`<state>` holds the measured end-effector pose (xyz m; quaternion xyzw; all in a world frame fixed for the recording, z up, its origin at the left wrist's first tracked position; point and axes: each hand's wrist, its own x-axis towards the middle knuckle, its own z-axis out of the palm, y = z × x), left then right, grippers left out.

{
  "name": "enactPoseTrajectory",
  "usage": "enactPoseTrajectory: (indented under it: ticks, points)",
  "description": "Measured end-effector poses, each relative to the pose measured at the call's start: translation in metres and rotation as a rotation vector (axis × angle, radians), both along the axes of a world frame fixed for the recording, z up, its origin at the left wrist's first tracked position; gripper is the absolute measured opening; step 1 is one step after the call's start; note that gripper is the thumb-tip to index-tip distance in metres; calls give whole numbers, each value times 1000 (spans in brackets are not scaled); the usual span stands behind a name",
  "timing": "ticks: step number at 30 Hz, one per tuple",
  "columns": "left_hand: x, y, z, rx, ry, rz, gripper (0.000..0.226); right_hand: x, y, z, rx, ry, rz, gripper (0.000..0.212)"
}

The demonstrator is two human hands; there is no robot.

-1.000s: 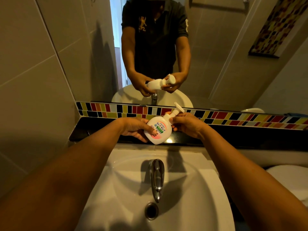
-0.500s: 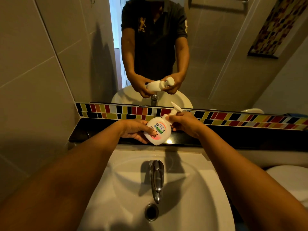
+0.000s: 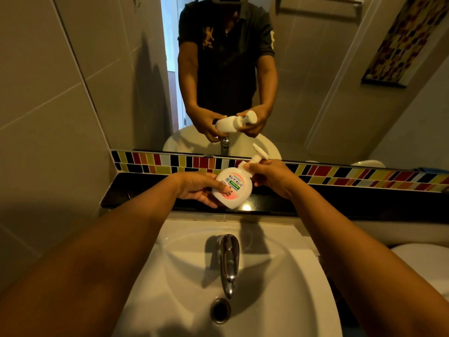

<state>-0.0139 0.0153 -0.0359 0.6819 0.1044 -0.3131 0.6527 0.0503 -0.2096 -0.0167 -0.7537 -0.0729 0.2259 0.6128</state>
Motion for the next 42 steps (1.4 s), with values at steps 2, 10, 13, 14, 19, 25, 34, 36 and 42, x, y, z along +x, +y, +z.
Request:
enactPoseTrajectory:
  ticks: [2,10,13,14,19,25,34,36,42]
  points:
    - [1,-1,1,32,-20,-19,35,-1,4,-4,-112,-61,-39,51]
    - [0,-2,-2,59,-42,-31,37,-6,7,-6,-146,-4,65,50]
    - [0,-2,-2,56,-56,-7,35,-1,-1,-10,91,137,126,51]
    - [1,-2,-3,56,-60,1,35,1,-2,-12,117,151,128,50]
    - [2,-3,-5,96,-86,-16,33,-4,2,-12,18,95,80,56]
    - [2,0,-8,115,-95,7,36,-3,-1,-13,117,202,157,47]
    - [2,5,-13,137,-96,0,42,-5,-1,-13,142,246,188,43]
    - [2,7,-15,127,-93,0,40,-4,-2,-12,147,249,177,38]
    - [3,6,-16,146,-84,-7,45,-6,3,-16,122,246,190,36]
